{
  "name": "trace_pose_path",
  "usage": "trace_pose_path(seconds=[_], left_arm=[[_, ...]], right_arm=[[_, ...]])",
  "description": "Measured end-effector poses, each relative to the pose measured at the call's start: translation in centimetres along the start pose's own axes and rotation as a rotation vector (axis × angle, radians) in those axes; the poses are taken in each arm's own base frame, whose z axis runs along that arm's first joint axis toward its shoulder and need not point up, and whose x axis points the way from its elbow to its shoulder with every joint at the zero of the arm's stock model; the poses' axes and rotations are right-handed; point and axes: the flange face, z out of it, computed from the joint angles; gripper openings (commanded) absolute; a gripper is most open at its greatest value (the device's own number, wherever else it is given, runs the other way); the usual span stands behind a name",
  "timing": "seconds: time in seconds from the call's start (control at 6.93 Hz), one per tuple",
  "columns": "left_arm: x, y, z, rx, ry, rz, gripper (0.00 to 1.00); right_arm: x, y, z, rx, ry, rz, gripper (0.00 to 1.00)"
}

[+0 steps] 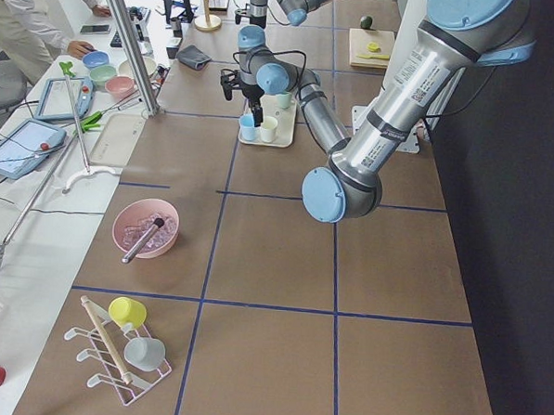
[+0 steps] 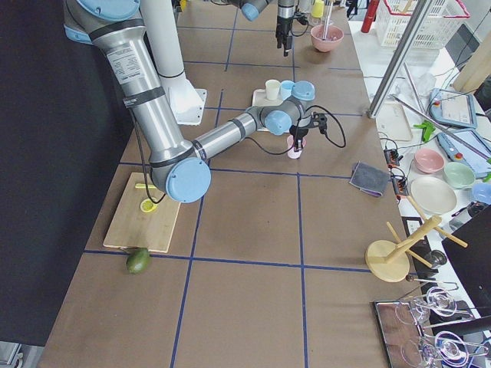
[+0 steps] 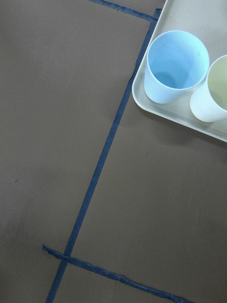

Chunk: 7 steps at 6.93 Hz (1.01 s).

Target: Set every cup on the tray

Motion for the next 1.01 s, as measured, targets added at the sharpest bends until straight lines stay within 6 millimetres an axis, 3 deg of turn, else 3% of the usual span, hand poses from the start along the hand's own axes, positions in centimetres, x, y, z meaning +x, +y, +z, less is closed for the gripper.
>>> trace_pose_path(seconds=[0.43,0.58,0.72,0.87,1.01], left_arm=[[-0.2,-0.1,0.1,-0.001,-0.003,-0.002,1.0],[-0.3,-0.1,0.2,-0.001,-0.003,-0.002,1.0],[-0.3,-0.1,0.2,-0.001,-0.004,-0.002,1.0],[-0.3,-0.1,0.2,-0.001,-0.003,-0.002,1.0],[-0.2,-0.1,0.2,-0.001,-0.003,-0.002,1.0]], right_arm=[[-11.7,2.6,0.2,-0.003,-0.072,0.197,0.04],[-14.7,4.3,1.1,0.002,-0.074,0.242,0.17],[-16.6,6.0,2.4,0.009,-0.063,0.265,0.43],[-16.7,7.0,3.5,0.01,-0.046,0.276,0.49],[-16.3,7.5,4.2,0.01,-0.029,0.283,0.77]])
